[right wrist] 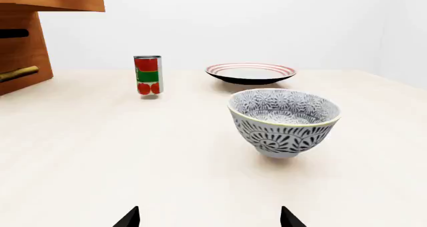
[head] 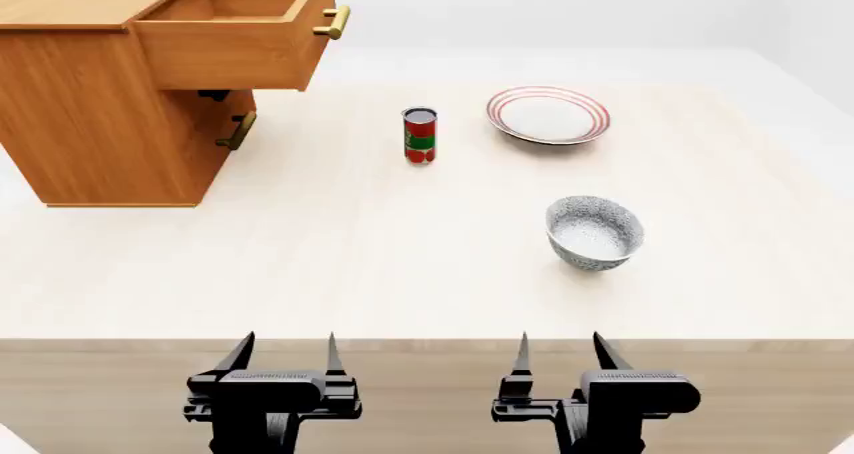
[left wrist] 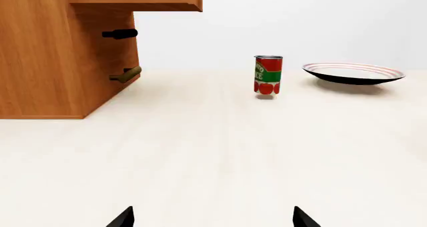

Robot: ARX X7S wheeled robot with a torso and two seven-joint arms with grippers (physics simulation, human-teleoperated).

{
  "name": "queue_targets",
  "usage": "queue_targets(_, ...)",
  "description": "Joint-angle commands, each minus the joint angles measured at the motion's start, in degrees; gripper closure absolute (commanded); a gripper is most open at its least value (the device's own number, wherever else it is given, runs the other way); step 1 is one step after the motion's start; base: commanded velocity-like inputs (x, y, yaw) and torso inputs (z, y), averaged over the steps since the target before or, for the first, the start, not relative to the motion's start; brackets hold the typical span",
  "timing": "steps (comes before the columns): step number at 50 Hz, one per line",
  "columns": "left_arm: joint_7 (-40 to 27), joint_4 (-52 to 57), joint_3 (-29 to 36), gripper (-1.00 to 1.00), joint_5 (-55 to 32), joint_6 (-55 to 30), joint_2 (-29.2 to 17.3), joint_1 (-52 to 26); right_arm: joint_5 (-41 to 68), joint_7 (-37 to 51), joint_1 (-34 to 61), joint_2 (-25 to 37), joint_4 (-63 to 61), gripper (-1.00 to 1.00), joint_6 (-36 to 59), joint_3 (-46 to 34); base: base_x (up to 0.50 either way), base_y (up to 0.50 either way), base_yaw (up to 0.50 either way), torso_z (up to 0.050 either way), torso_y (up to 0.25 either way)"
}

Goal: Put the bowl in the top drawer of the cabinet.

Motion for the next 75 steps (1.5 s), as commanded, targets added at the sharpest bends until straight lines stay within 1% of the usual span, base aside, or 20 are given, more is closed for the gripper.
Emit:
queue_targets(1, -1.02, 0.05, 1.06, -1.0, -0.91, -0.01, -0.91, 0.01, 0.84, 1.2, 0.3, 0.84, 0.22, -1.0, 0.22, -1.24, 0.0, 0.0, 0.0, 0.0, 0.0)
queue_targets(7, -2.4, 0.44, 2.52, -1.0, -1.85, 0.22, -2.11, 0.28, 2.09, 2.45, 0.2, 2.07, 0.09, -1.0, 0.46, -2.66, 0.0, 0.08, 0.0, 0.0, 0.0)
queue_targets(48, -5.69, 0.38, 6.33, -1.0, -5.76, -0.31, -5.46, -0.17, 6.46, 5.91, 1.06, 5.04, 0.74, -1.0, 1.02, -6.14, 0.0, 0.5, 0.0, 0.0, 0.0)
queue_targets(53, -4.94, 1.73, 6.46, -1.0, -7.8, -3.09, -6.16, -0.36, 8.65, 6.79, 0.96, 5.22, -0.25, -1.0, 2.83, -5.01, 0.0, 0.0, 0.0, 0.0, 0.0)
queue_targets(58, -5.67, 3.94, 6.92, -1.0, -7.5, -4.98, -6.91, -0.19, 8.71, 7.8, 1.04, 5.96, -1.97, -1.0, 5.09, -5.23, 0.0, 0.0, 0.0, 0.0, 0.0)
queue_targets(63, -6.4, 10.19, 6.49, -1.0, -8.57, -9.86, -8.08, 0.09, 9.93, 9.24, -0.69, 7.75, -9.73, -1.0, 11.14, -4.21, 0.0, 0.0, 0.0, 0.0, 0.0)
queue_targets(66, -5.9, 15.51, 5.78, -1.0, -11.46, -14.73, -8.83, -0.54, 10.19, 10.38, -0.19, 9.4, -16.49, -1.0, 17.22, -3.85, 0.0, 0.0, 0.0, 0.0, 0.0)
queue_targets(69, -5.75, 20.91, 4.98, -1.0, -14.79, -20.63, -9.65, -1.72, 10.66, 11.07, 1.63, 10.94, -22.61, -1.0, 23.45, -3.69, 0.0, 0.0, 0.0, 0.0, 0.0)
queue_targets(75, -5.49, 31.98, 4.27, -1.0, -20.31, -31.63, -12.3, -5.84, 14.0, 11.27, 9.86, 14.05, -34.5, -1.0, 39.83, -3.57, 0.0, 0.0, 0.0, 0.0, 0.0)
